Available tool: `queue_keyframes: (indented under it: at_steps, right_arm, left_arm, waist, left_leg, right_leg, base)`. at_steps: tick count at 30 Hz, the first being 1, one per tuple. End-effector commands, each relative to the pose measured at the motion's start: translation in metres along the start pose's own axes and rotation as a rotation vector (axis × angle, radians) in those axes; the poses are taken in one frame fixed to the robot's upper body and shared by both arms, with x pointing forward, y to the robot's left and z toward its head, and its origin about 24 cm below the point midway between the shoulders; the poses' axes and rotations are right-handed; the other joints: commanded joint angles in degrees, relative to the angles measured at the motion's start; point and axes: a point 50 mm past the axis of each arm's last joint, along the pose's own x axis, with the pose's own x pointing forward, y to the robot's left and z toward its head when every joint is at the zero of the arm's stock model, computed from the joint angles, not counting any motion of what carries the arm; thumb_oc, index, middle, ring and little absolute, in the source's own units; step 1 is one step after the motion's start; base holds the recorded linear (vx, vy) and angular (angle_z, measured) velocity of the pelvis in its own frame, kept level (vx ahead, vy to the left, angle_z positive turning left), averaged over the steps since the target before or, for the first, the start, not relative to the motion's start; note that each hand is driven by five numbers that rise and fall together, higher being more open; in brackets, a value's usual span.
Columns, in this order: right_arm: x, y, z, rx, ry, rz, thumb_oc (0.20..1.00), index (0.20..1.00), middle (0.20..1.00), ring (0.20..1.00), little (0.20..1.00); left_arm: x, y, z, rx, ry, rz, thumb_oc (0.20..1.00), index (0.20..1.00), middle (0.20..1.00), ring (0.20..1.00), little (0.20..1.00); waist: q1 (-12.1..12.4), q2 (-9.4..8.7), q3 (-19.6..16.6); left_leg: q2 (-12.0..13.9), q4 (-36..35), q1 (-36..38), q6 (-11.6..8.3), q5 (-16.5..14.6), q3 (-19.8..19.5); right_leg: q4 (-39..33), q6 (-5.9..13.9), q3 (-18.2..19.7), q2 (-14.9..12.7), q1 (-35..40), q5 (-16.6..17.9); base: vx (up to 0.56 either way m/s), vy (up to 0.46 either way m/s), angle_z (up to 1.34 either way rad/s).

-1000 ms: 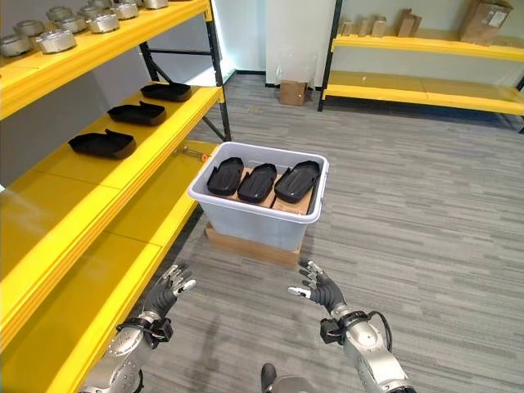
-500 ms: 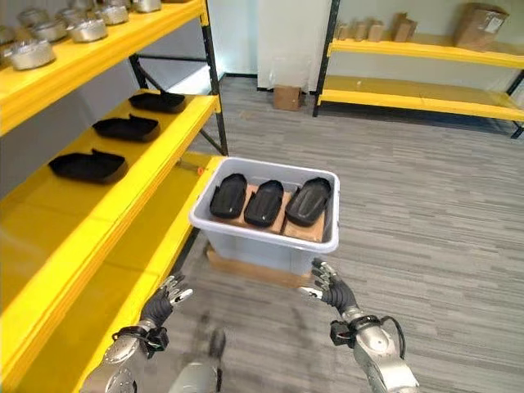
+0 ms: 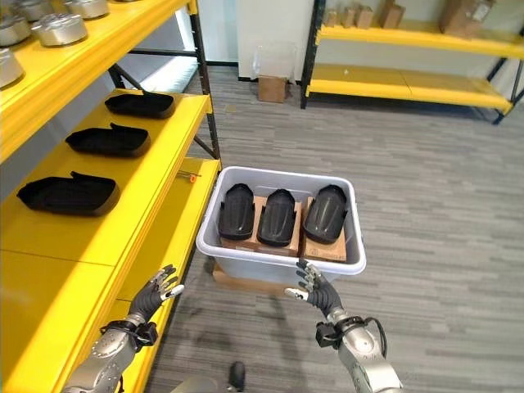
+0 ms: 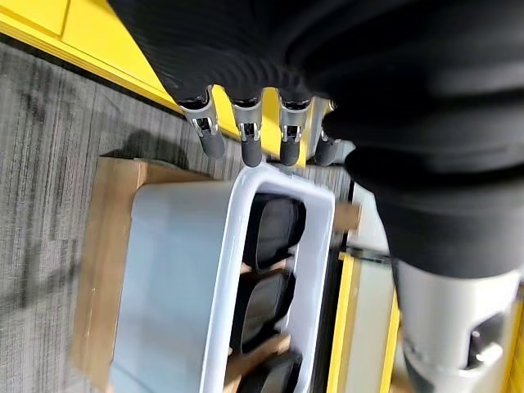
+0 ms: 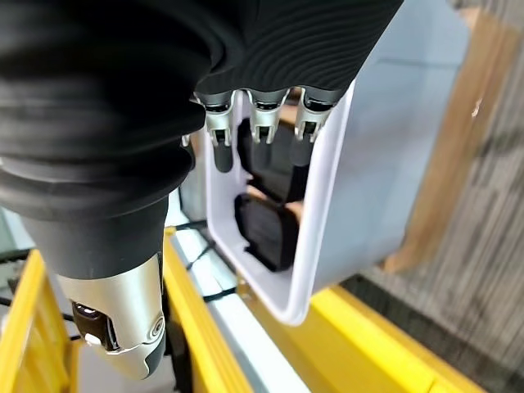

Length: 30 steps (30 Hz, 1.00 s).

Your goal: Move parts from the plastic box to the shelf.

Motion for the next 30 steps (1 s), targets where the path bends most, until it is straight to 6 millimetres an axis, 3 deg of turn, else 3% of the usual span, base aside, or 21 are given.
queue_keyframes:
  at_steps: [1, 3, 4, 8, 11, 14, 23, 26, 30]
  right_arm:
    - [0.011, 0.002, 0.026, -0.011, -0.122, 0.022, 1.0, 1.0, 1.0, 1.0, 1.0]
    - [0.012, 0.004, 0.026, -0.002, -0.117, 0.038, 1.0, 1.0, 1.0, 1.0, 1.0]
    - [0.012, 0.004, 0.026, -0.002, -0.117, 0.038, 1.0, 1.0, 1.0, 1.0, 1.0]
    - [0.015, 0.008, 0.028, -0.018, -0.119, 0.062, 1.0, 1.0, 1.0, 1.0, 1.0]
    - [0.013, 0.009, 0.028, -0.022, -0.116, 0.075, 1.0, 1.0, 1.0, 1.0, 1.0]
    - [0.008, 0.003, 0.026, -0.031, -0.106, 0.059, 1.0, 1.0, 1.0, 1.0, 1.0]
    - [0.006, -0.008, 0.029, -0.039, -0.112, 0.021, 1.0, 1.0, 1.0, 1.0, 1.0]
    - [0.006, -0.009, 0.03, -0.035, -0.118, 0.019, 1.0, 1.0, 1.0, 1.0, 1.0]
    - [0.006, -0.012, 0.036, -0.053, -0.133, 0.03, 1.0, 1.0, 1.0, 1.0, 1.0]
  left_arm:
    - [0.002, 0.004, 0.031, 0.064, -0.135, -0.004, 1.0, 1.0, 1.0, 1.0, 1.0]
    - [0.001, 0.005, 0.026, 0.043, -0.118, 0.0, 1.0, 1.0, 1.0, 1.0, 1.0]
    - [0.001, 0.005, 0.026, 0.043, -0.118, 0.0, 1.0, 1.0, 1.0, 1.0, 1.0]
    - [0.0, 0.006, 0.02, -0.002, -0.108, 0.029, 1.0, 1.0, 1.0, 1.0, 1.0]
    - [-0.001, 0.005, 0.016, -0.005, -0.099, 0.027, 1.0, 1.0, 1.0, 1.0, 1.0]
    - [-0.002, 0.001, 0.013, -0.03, -0.099, 0.02, 1.0, 1.0, 1.0, 1.0, 1.0]
    - [0.0, -0.005, 0.01, -0.054, -0.088, 0.005, 1.0, 1.0, 1.0, 1.0, 1.0]
    - [0.0, -0.005, 0.008, -0.061, -0.079, 0.011, 1.0, 1.0, 1.0, 1.0, 1.0]
    - [-0.001, -0.005, 0.011, -0.089, -0.097, 0.012, 1.0, 1.0, 1.0, 1.0, 1.0]
  waist:
    - [1.49, 1.14, 1.84]
    - [1.14, 0.93, 2.61]
    - [1.09, 0.99, 2.7]
    - [1.23, 0.01, 3.03]
    - [0.5, -1.02, 2.8]
    - [0.82, -1.57, 0.46]
    - [0.3, -0.66, -0.83]
    - [0.38, -0.59, -0.39]
    - [1.04, -0.92, 3.17]
  left_leg:
    - [6.57, -0.4, 1.39, -4.37, -2.63, 0.31]
    - [6.92, -1.1, 3.44, -4.91, -3.13, 0.42]
    - [6.99, -1.1, 3.56, -4.94, -3.19, 0.36]
    - [7.64, -3.55, 5.95, -6.48, -3.51, 0.89]
    - [7.84, -4.64, 7.14, -7.44, -3.59, -0.19]
    - [9.55, -5.57, 7.66, -8.79, -3.73, 0.32]
    - [13.92, -4.96, 7.82, -11.54, -3.45, -0.23]
    - [14.51, 0.19, 6.27, -12.51, -3.24, -0.41]
    - [12.02, 20.08, -2.28, -13.47, 2.99, -3.79]
  right_leg:
    - [-15.85, -3.5, -10.42, -1.33, 5.19, 3.54]
    - [-24.52, -3.63, -14.0, -0.68, 4.19, -1.02]
    - [-24.65, -3.66, -14.09, -0.62, 4.4, -1.01]
    - [-40.71, -1.48, -17.01, -0.71, 4.11, 0.86]
    - [-43.8, -1.05, -12.73, 0.96, 5.31, 1.35]
    - [-46.67, -2.17, -14.24, 2.02, 8.46, 0.81]
    - [-46.24, -4.33, -15.47, 5.01, 10.57, -2.55]
    - [-46.21, -5.32, -15.27, 5.91, 11.7, -3.46]
    - [-45.45, -8.11, -15.36, 6.27, 13.94, -4.83]
  base:
    - [0.19, 0.168, 0.35]
    - [0.17, 0.009, -0.3]
    - [0.09, -0.075, -0.22]
    - [0.08, -0.107, -0.06]
    - [0.11, -0.17, 0.04]
    - [0.15, -0.224, 0.38]
    - [0.07, -0.161, 0.04]
    - [0.03, -0.121, -0.01]
    - [-0.01, -0.106, 0.09]
